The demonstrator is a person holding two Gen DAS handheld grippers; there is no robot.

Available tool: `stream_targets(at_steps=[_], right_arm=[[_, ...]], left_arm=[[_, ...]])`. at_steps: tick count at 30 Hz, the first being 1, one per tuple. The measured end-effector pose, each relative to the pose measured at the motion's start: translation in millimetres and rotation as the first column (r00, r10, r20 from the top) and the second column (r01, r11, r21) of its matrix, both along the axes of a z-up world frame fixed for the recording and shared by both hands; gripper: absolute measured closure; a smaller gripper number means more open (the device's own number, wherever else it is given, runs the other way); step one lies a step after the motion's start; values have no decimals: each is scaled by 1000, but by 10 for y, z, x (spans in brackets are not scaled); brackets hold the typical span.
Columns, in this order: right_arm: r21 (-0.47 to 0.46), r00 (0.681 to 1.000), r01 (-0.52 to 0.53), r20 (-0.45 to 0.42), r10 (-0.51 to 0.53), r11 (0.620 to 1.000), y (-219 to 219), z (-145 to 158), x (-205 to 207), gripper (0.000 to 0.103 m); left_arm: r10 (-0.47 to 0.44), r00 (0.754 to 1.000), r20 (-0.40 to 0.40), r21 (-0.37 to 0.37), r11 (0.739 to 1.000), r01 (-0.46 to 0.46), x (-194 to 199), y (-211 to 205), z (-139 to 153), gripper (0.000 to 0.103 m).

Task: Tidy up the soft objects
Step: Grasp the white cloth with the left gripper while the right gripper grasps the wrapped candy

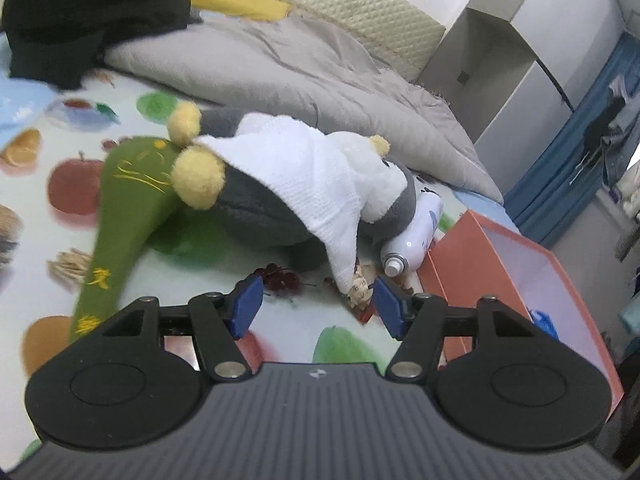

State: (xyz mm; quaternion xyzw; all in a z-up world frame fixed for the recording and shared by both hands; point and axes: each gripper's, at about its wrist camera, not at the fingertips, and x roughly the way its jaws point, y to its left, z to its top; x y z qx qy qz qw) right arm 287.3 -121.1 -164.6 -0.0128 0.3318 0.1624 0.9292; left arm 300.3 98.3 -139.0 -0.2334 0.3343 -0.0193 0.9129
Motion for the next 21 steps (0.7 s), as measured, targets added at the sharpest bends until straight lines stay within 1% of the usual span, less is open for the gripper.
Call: stream_targets(at_steps=[3, 8, 10, 13, 15, 18, 19, 20, 21], right_arm=[[-12, 1000, 6, -20, -7, 1000, 57, -127, 209, 40], [-25, 999, 6, -32, -7, 1000, 131, -286, 492, 43], [-16, 999, 1, -40, -2, 1000, 154, -331, 592, 43], [-27, 1000, -6, -30, 5, 1000, 216, -379, 715, 44], [-32, 999, -12, -31, 11, 999, 249, -408, 794, 46], [-29, 999, -20, -37, 18, 999, 282, -438, 874, 48], [-16, 999, -22, -41, 22, 1000, 284, -449, 895, 50], [-5, 998, -27, -49, 27, 1000, 290, -460, 915, 53], [-8, 998, -25, -55, 25, 1000, 300, -471, 927, 62]], left_arm=[[-3, 1000, -6, -20, 1000, 3, 183, 32, -98, 37], [-9, 999, -30, -55, 998, 8, 435, 72, -267, 49], [-11, 999, -30, -72, 997, 9, 526, 74, -310, 50], [-12, 1000, -27, -108, 994, 9, 657, 67, -359, 51], [-13, 1000, -23, -114, 993, 10, 739, 46, -382, 53], [-22, 1000, -15, -124, 992, 20, 825, 9, -401, 64], [-25, 1000, -14, -124, 992, 23, 853, -6, -406, 69], [-27, 1000, -11, -120, 992, 25, 877, -24, -409, 77], [-28, 1000, -12, -115, 993, 27, 894, -41, -415, 81]])
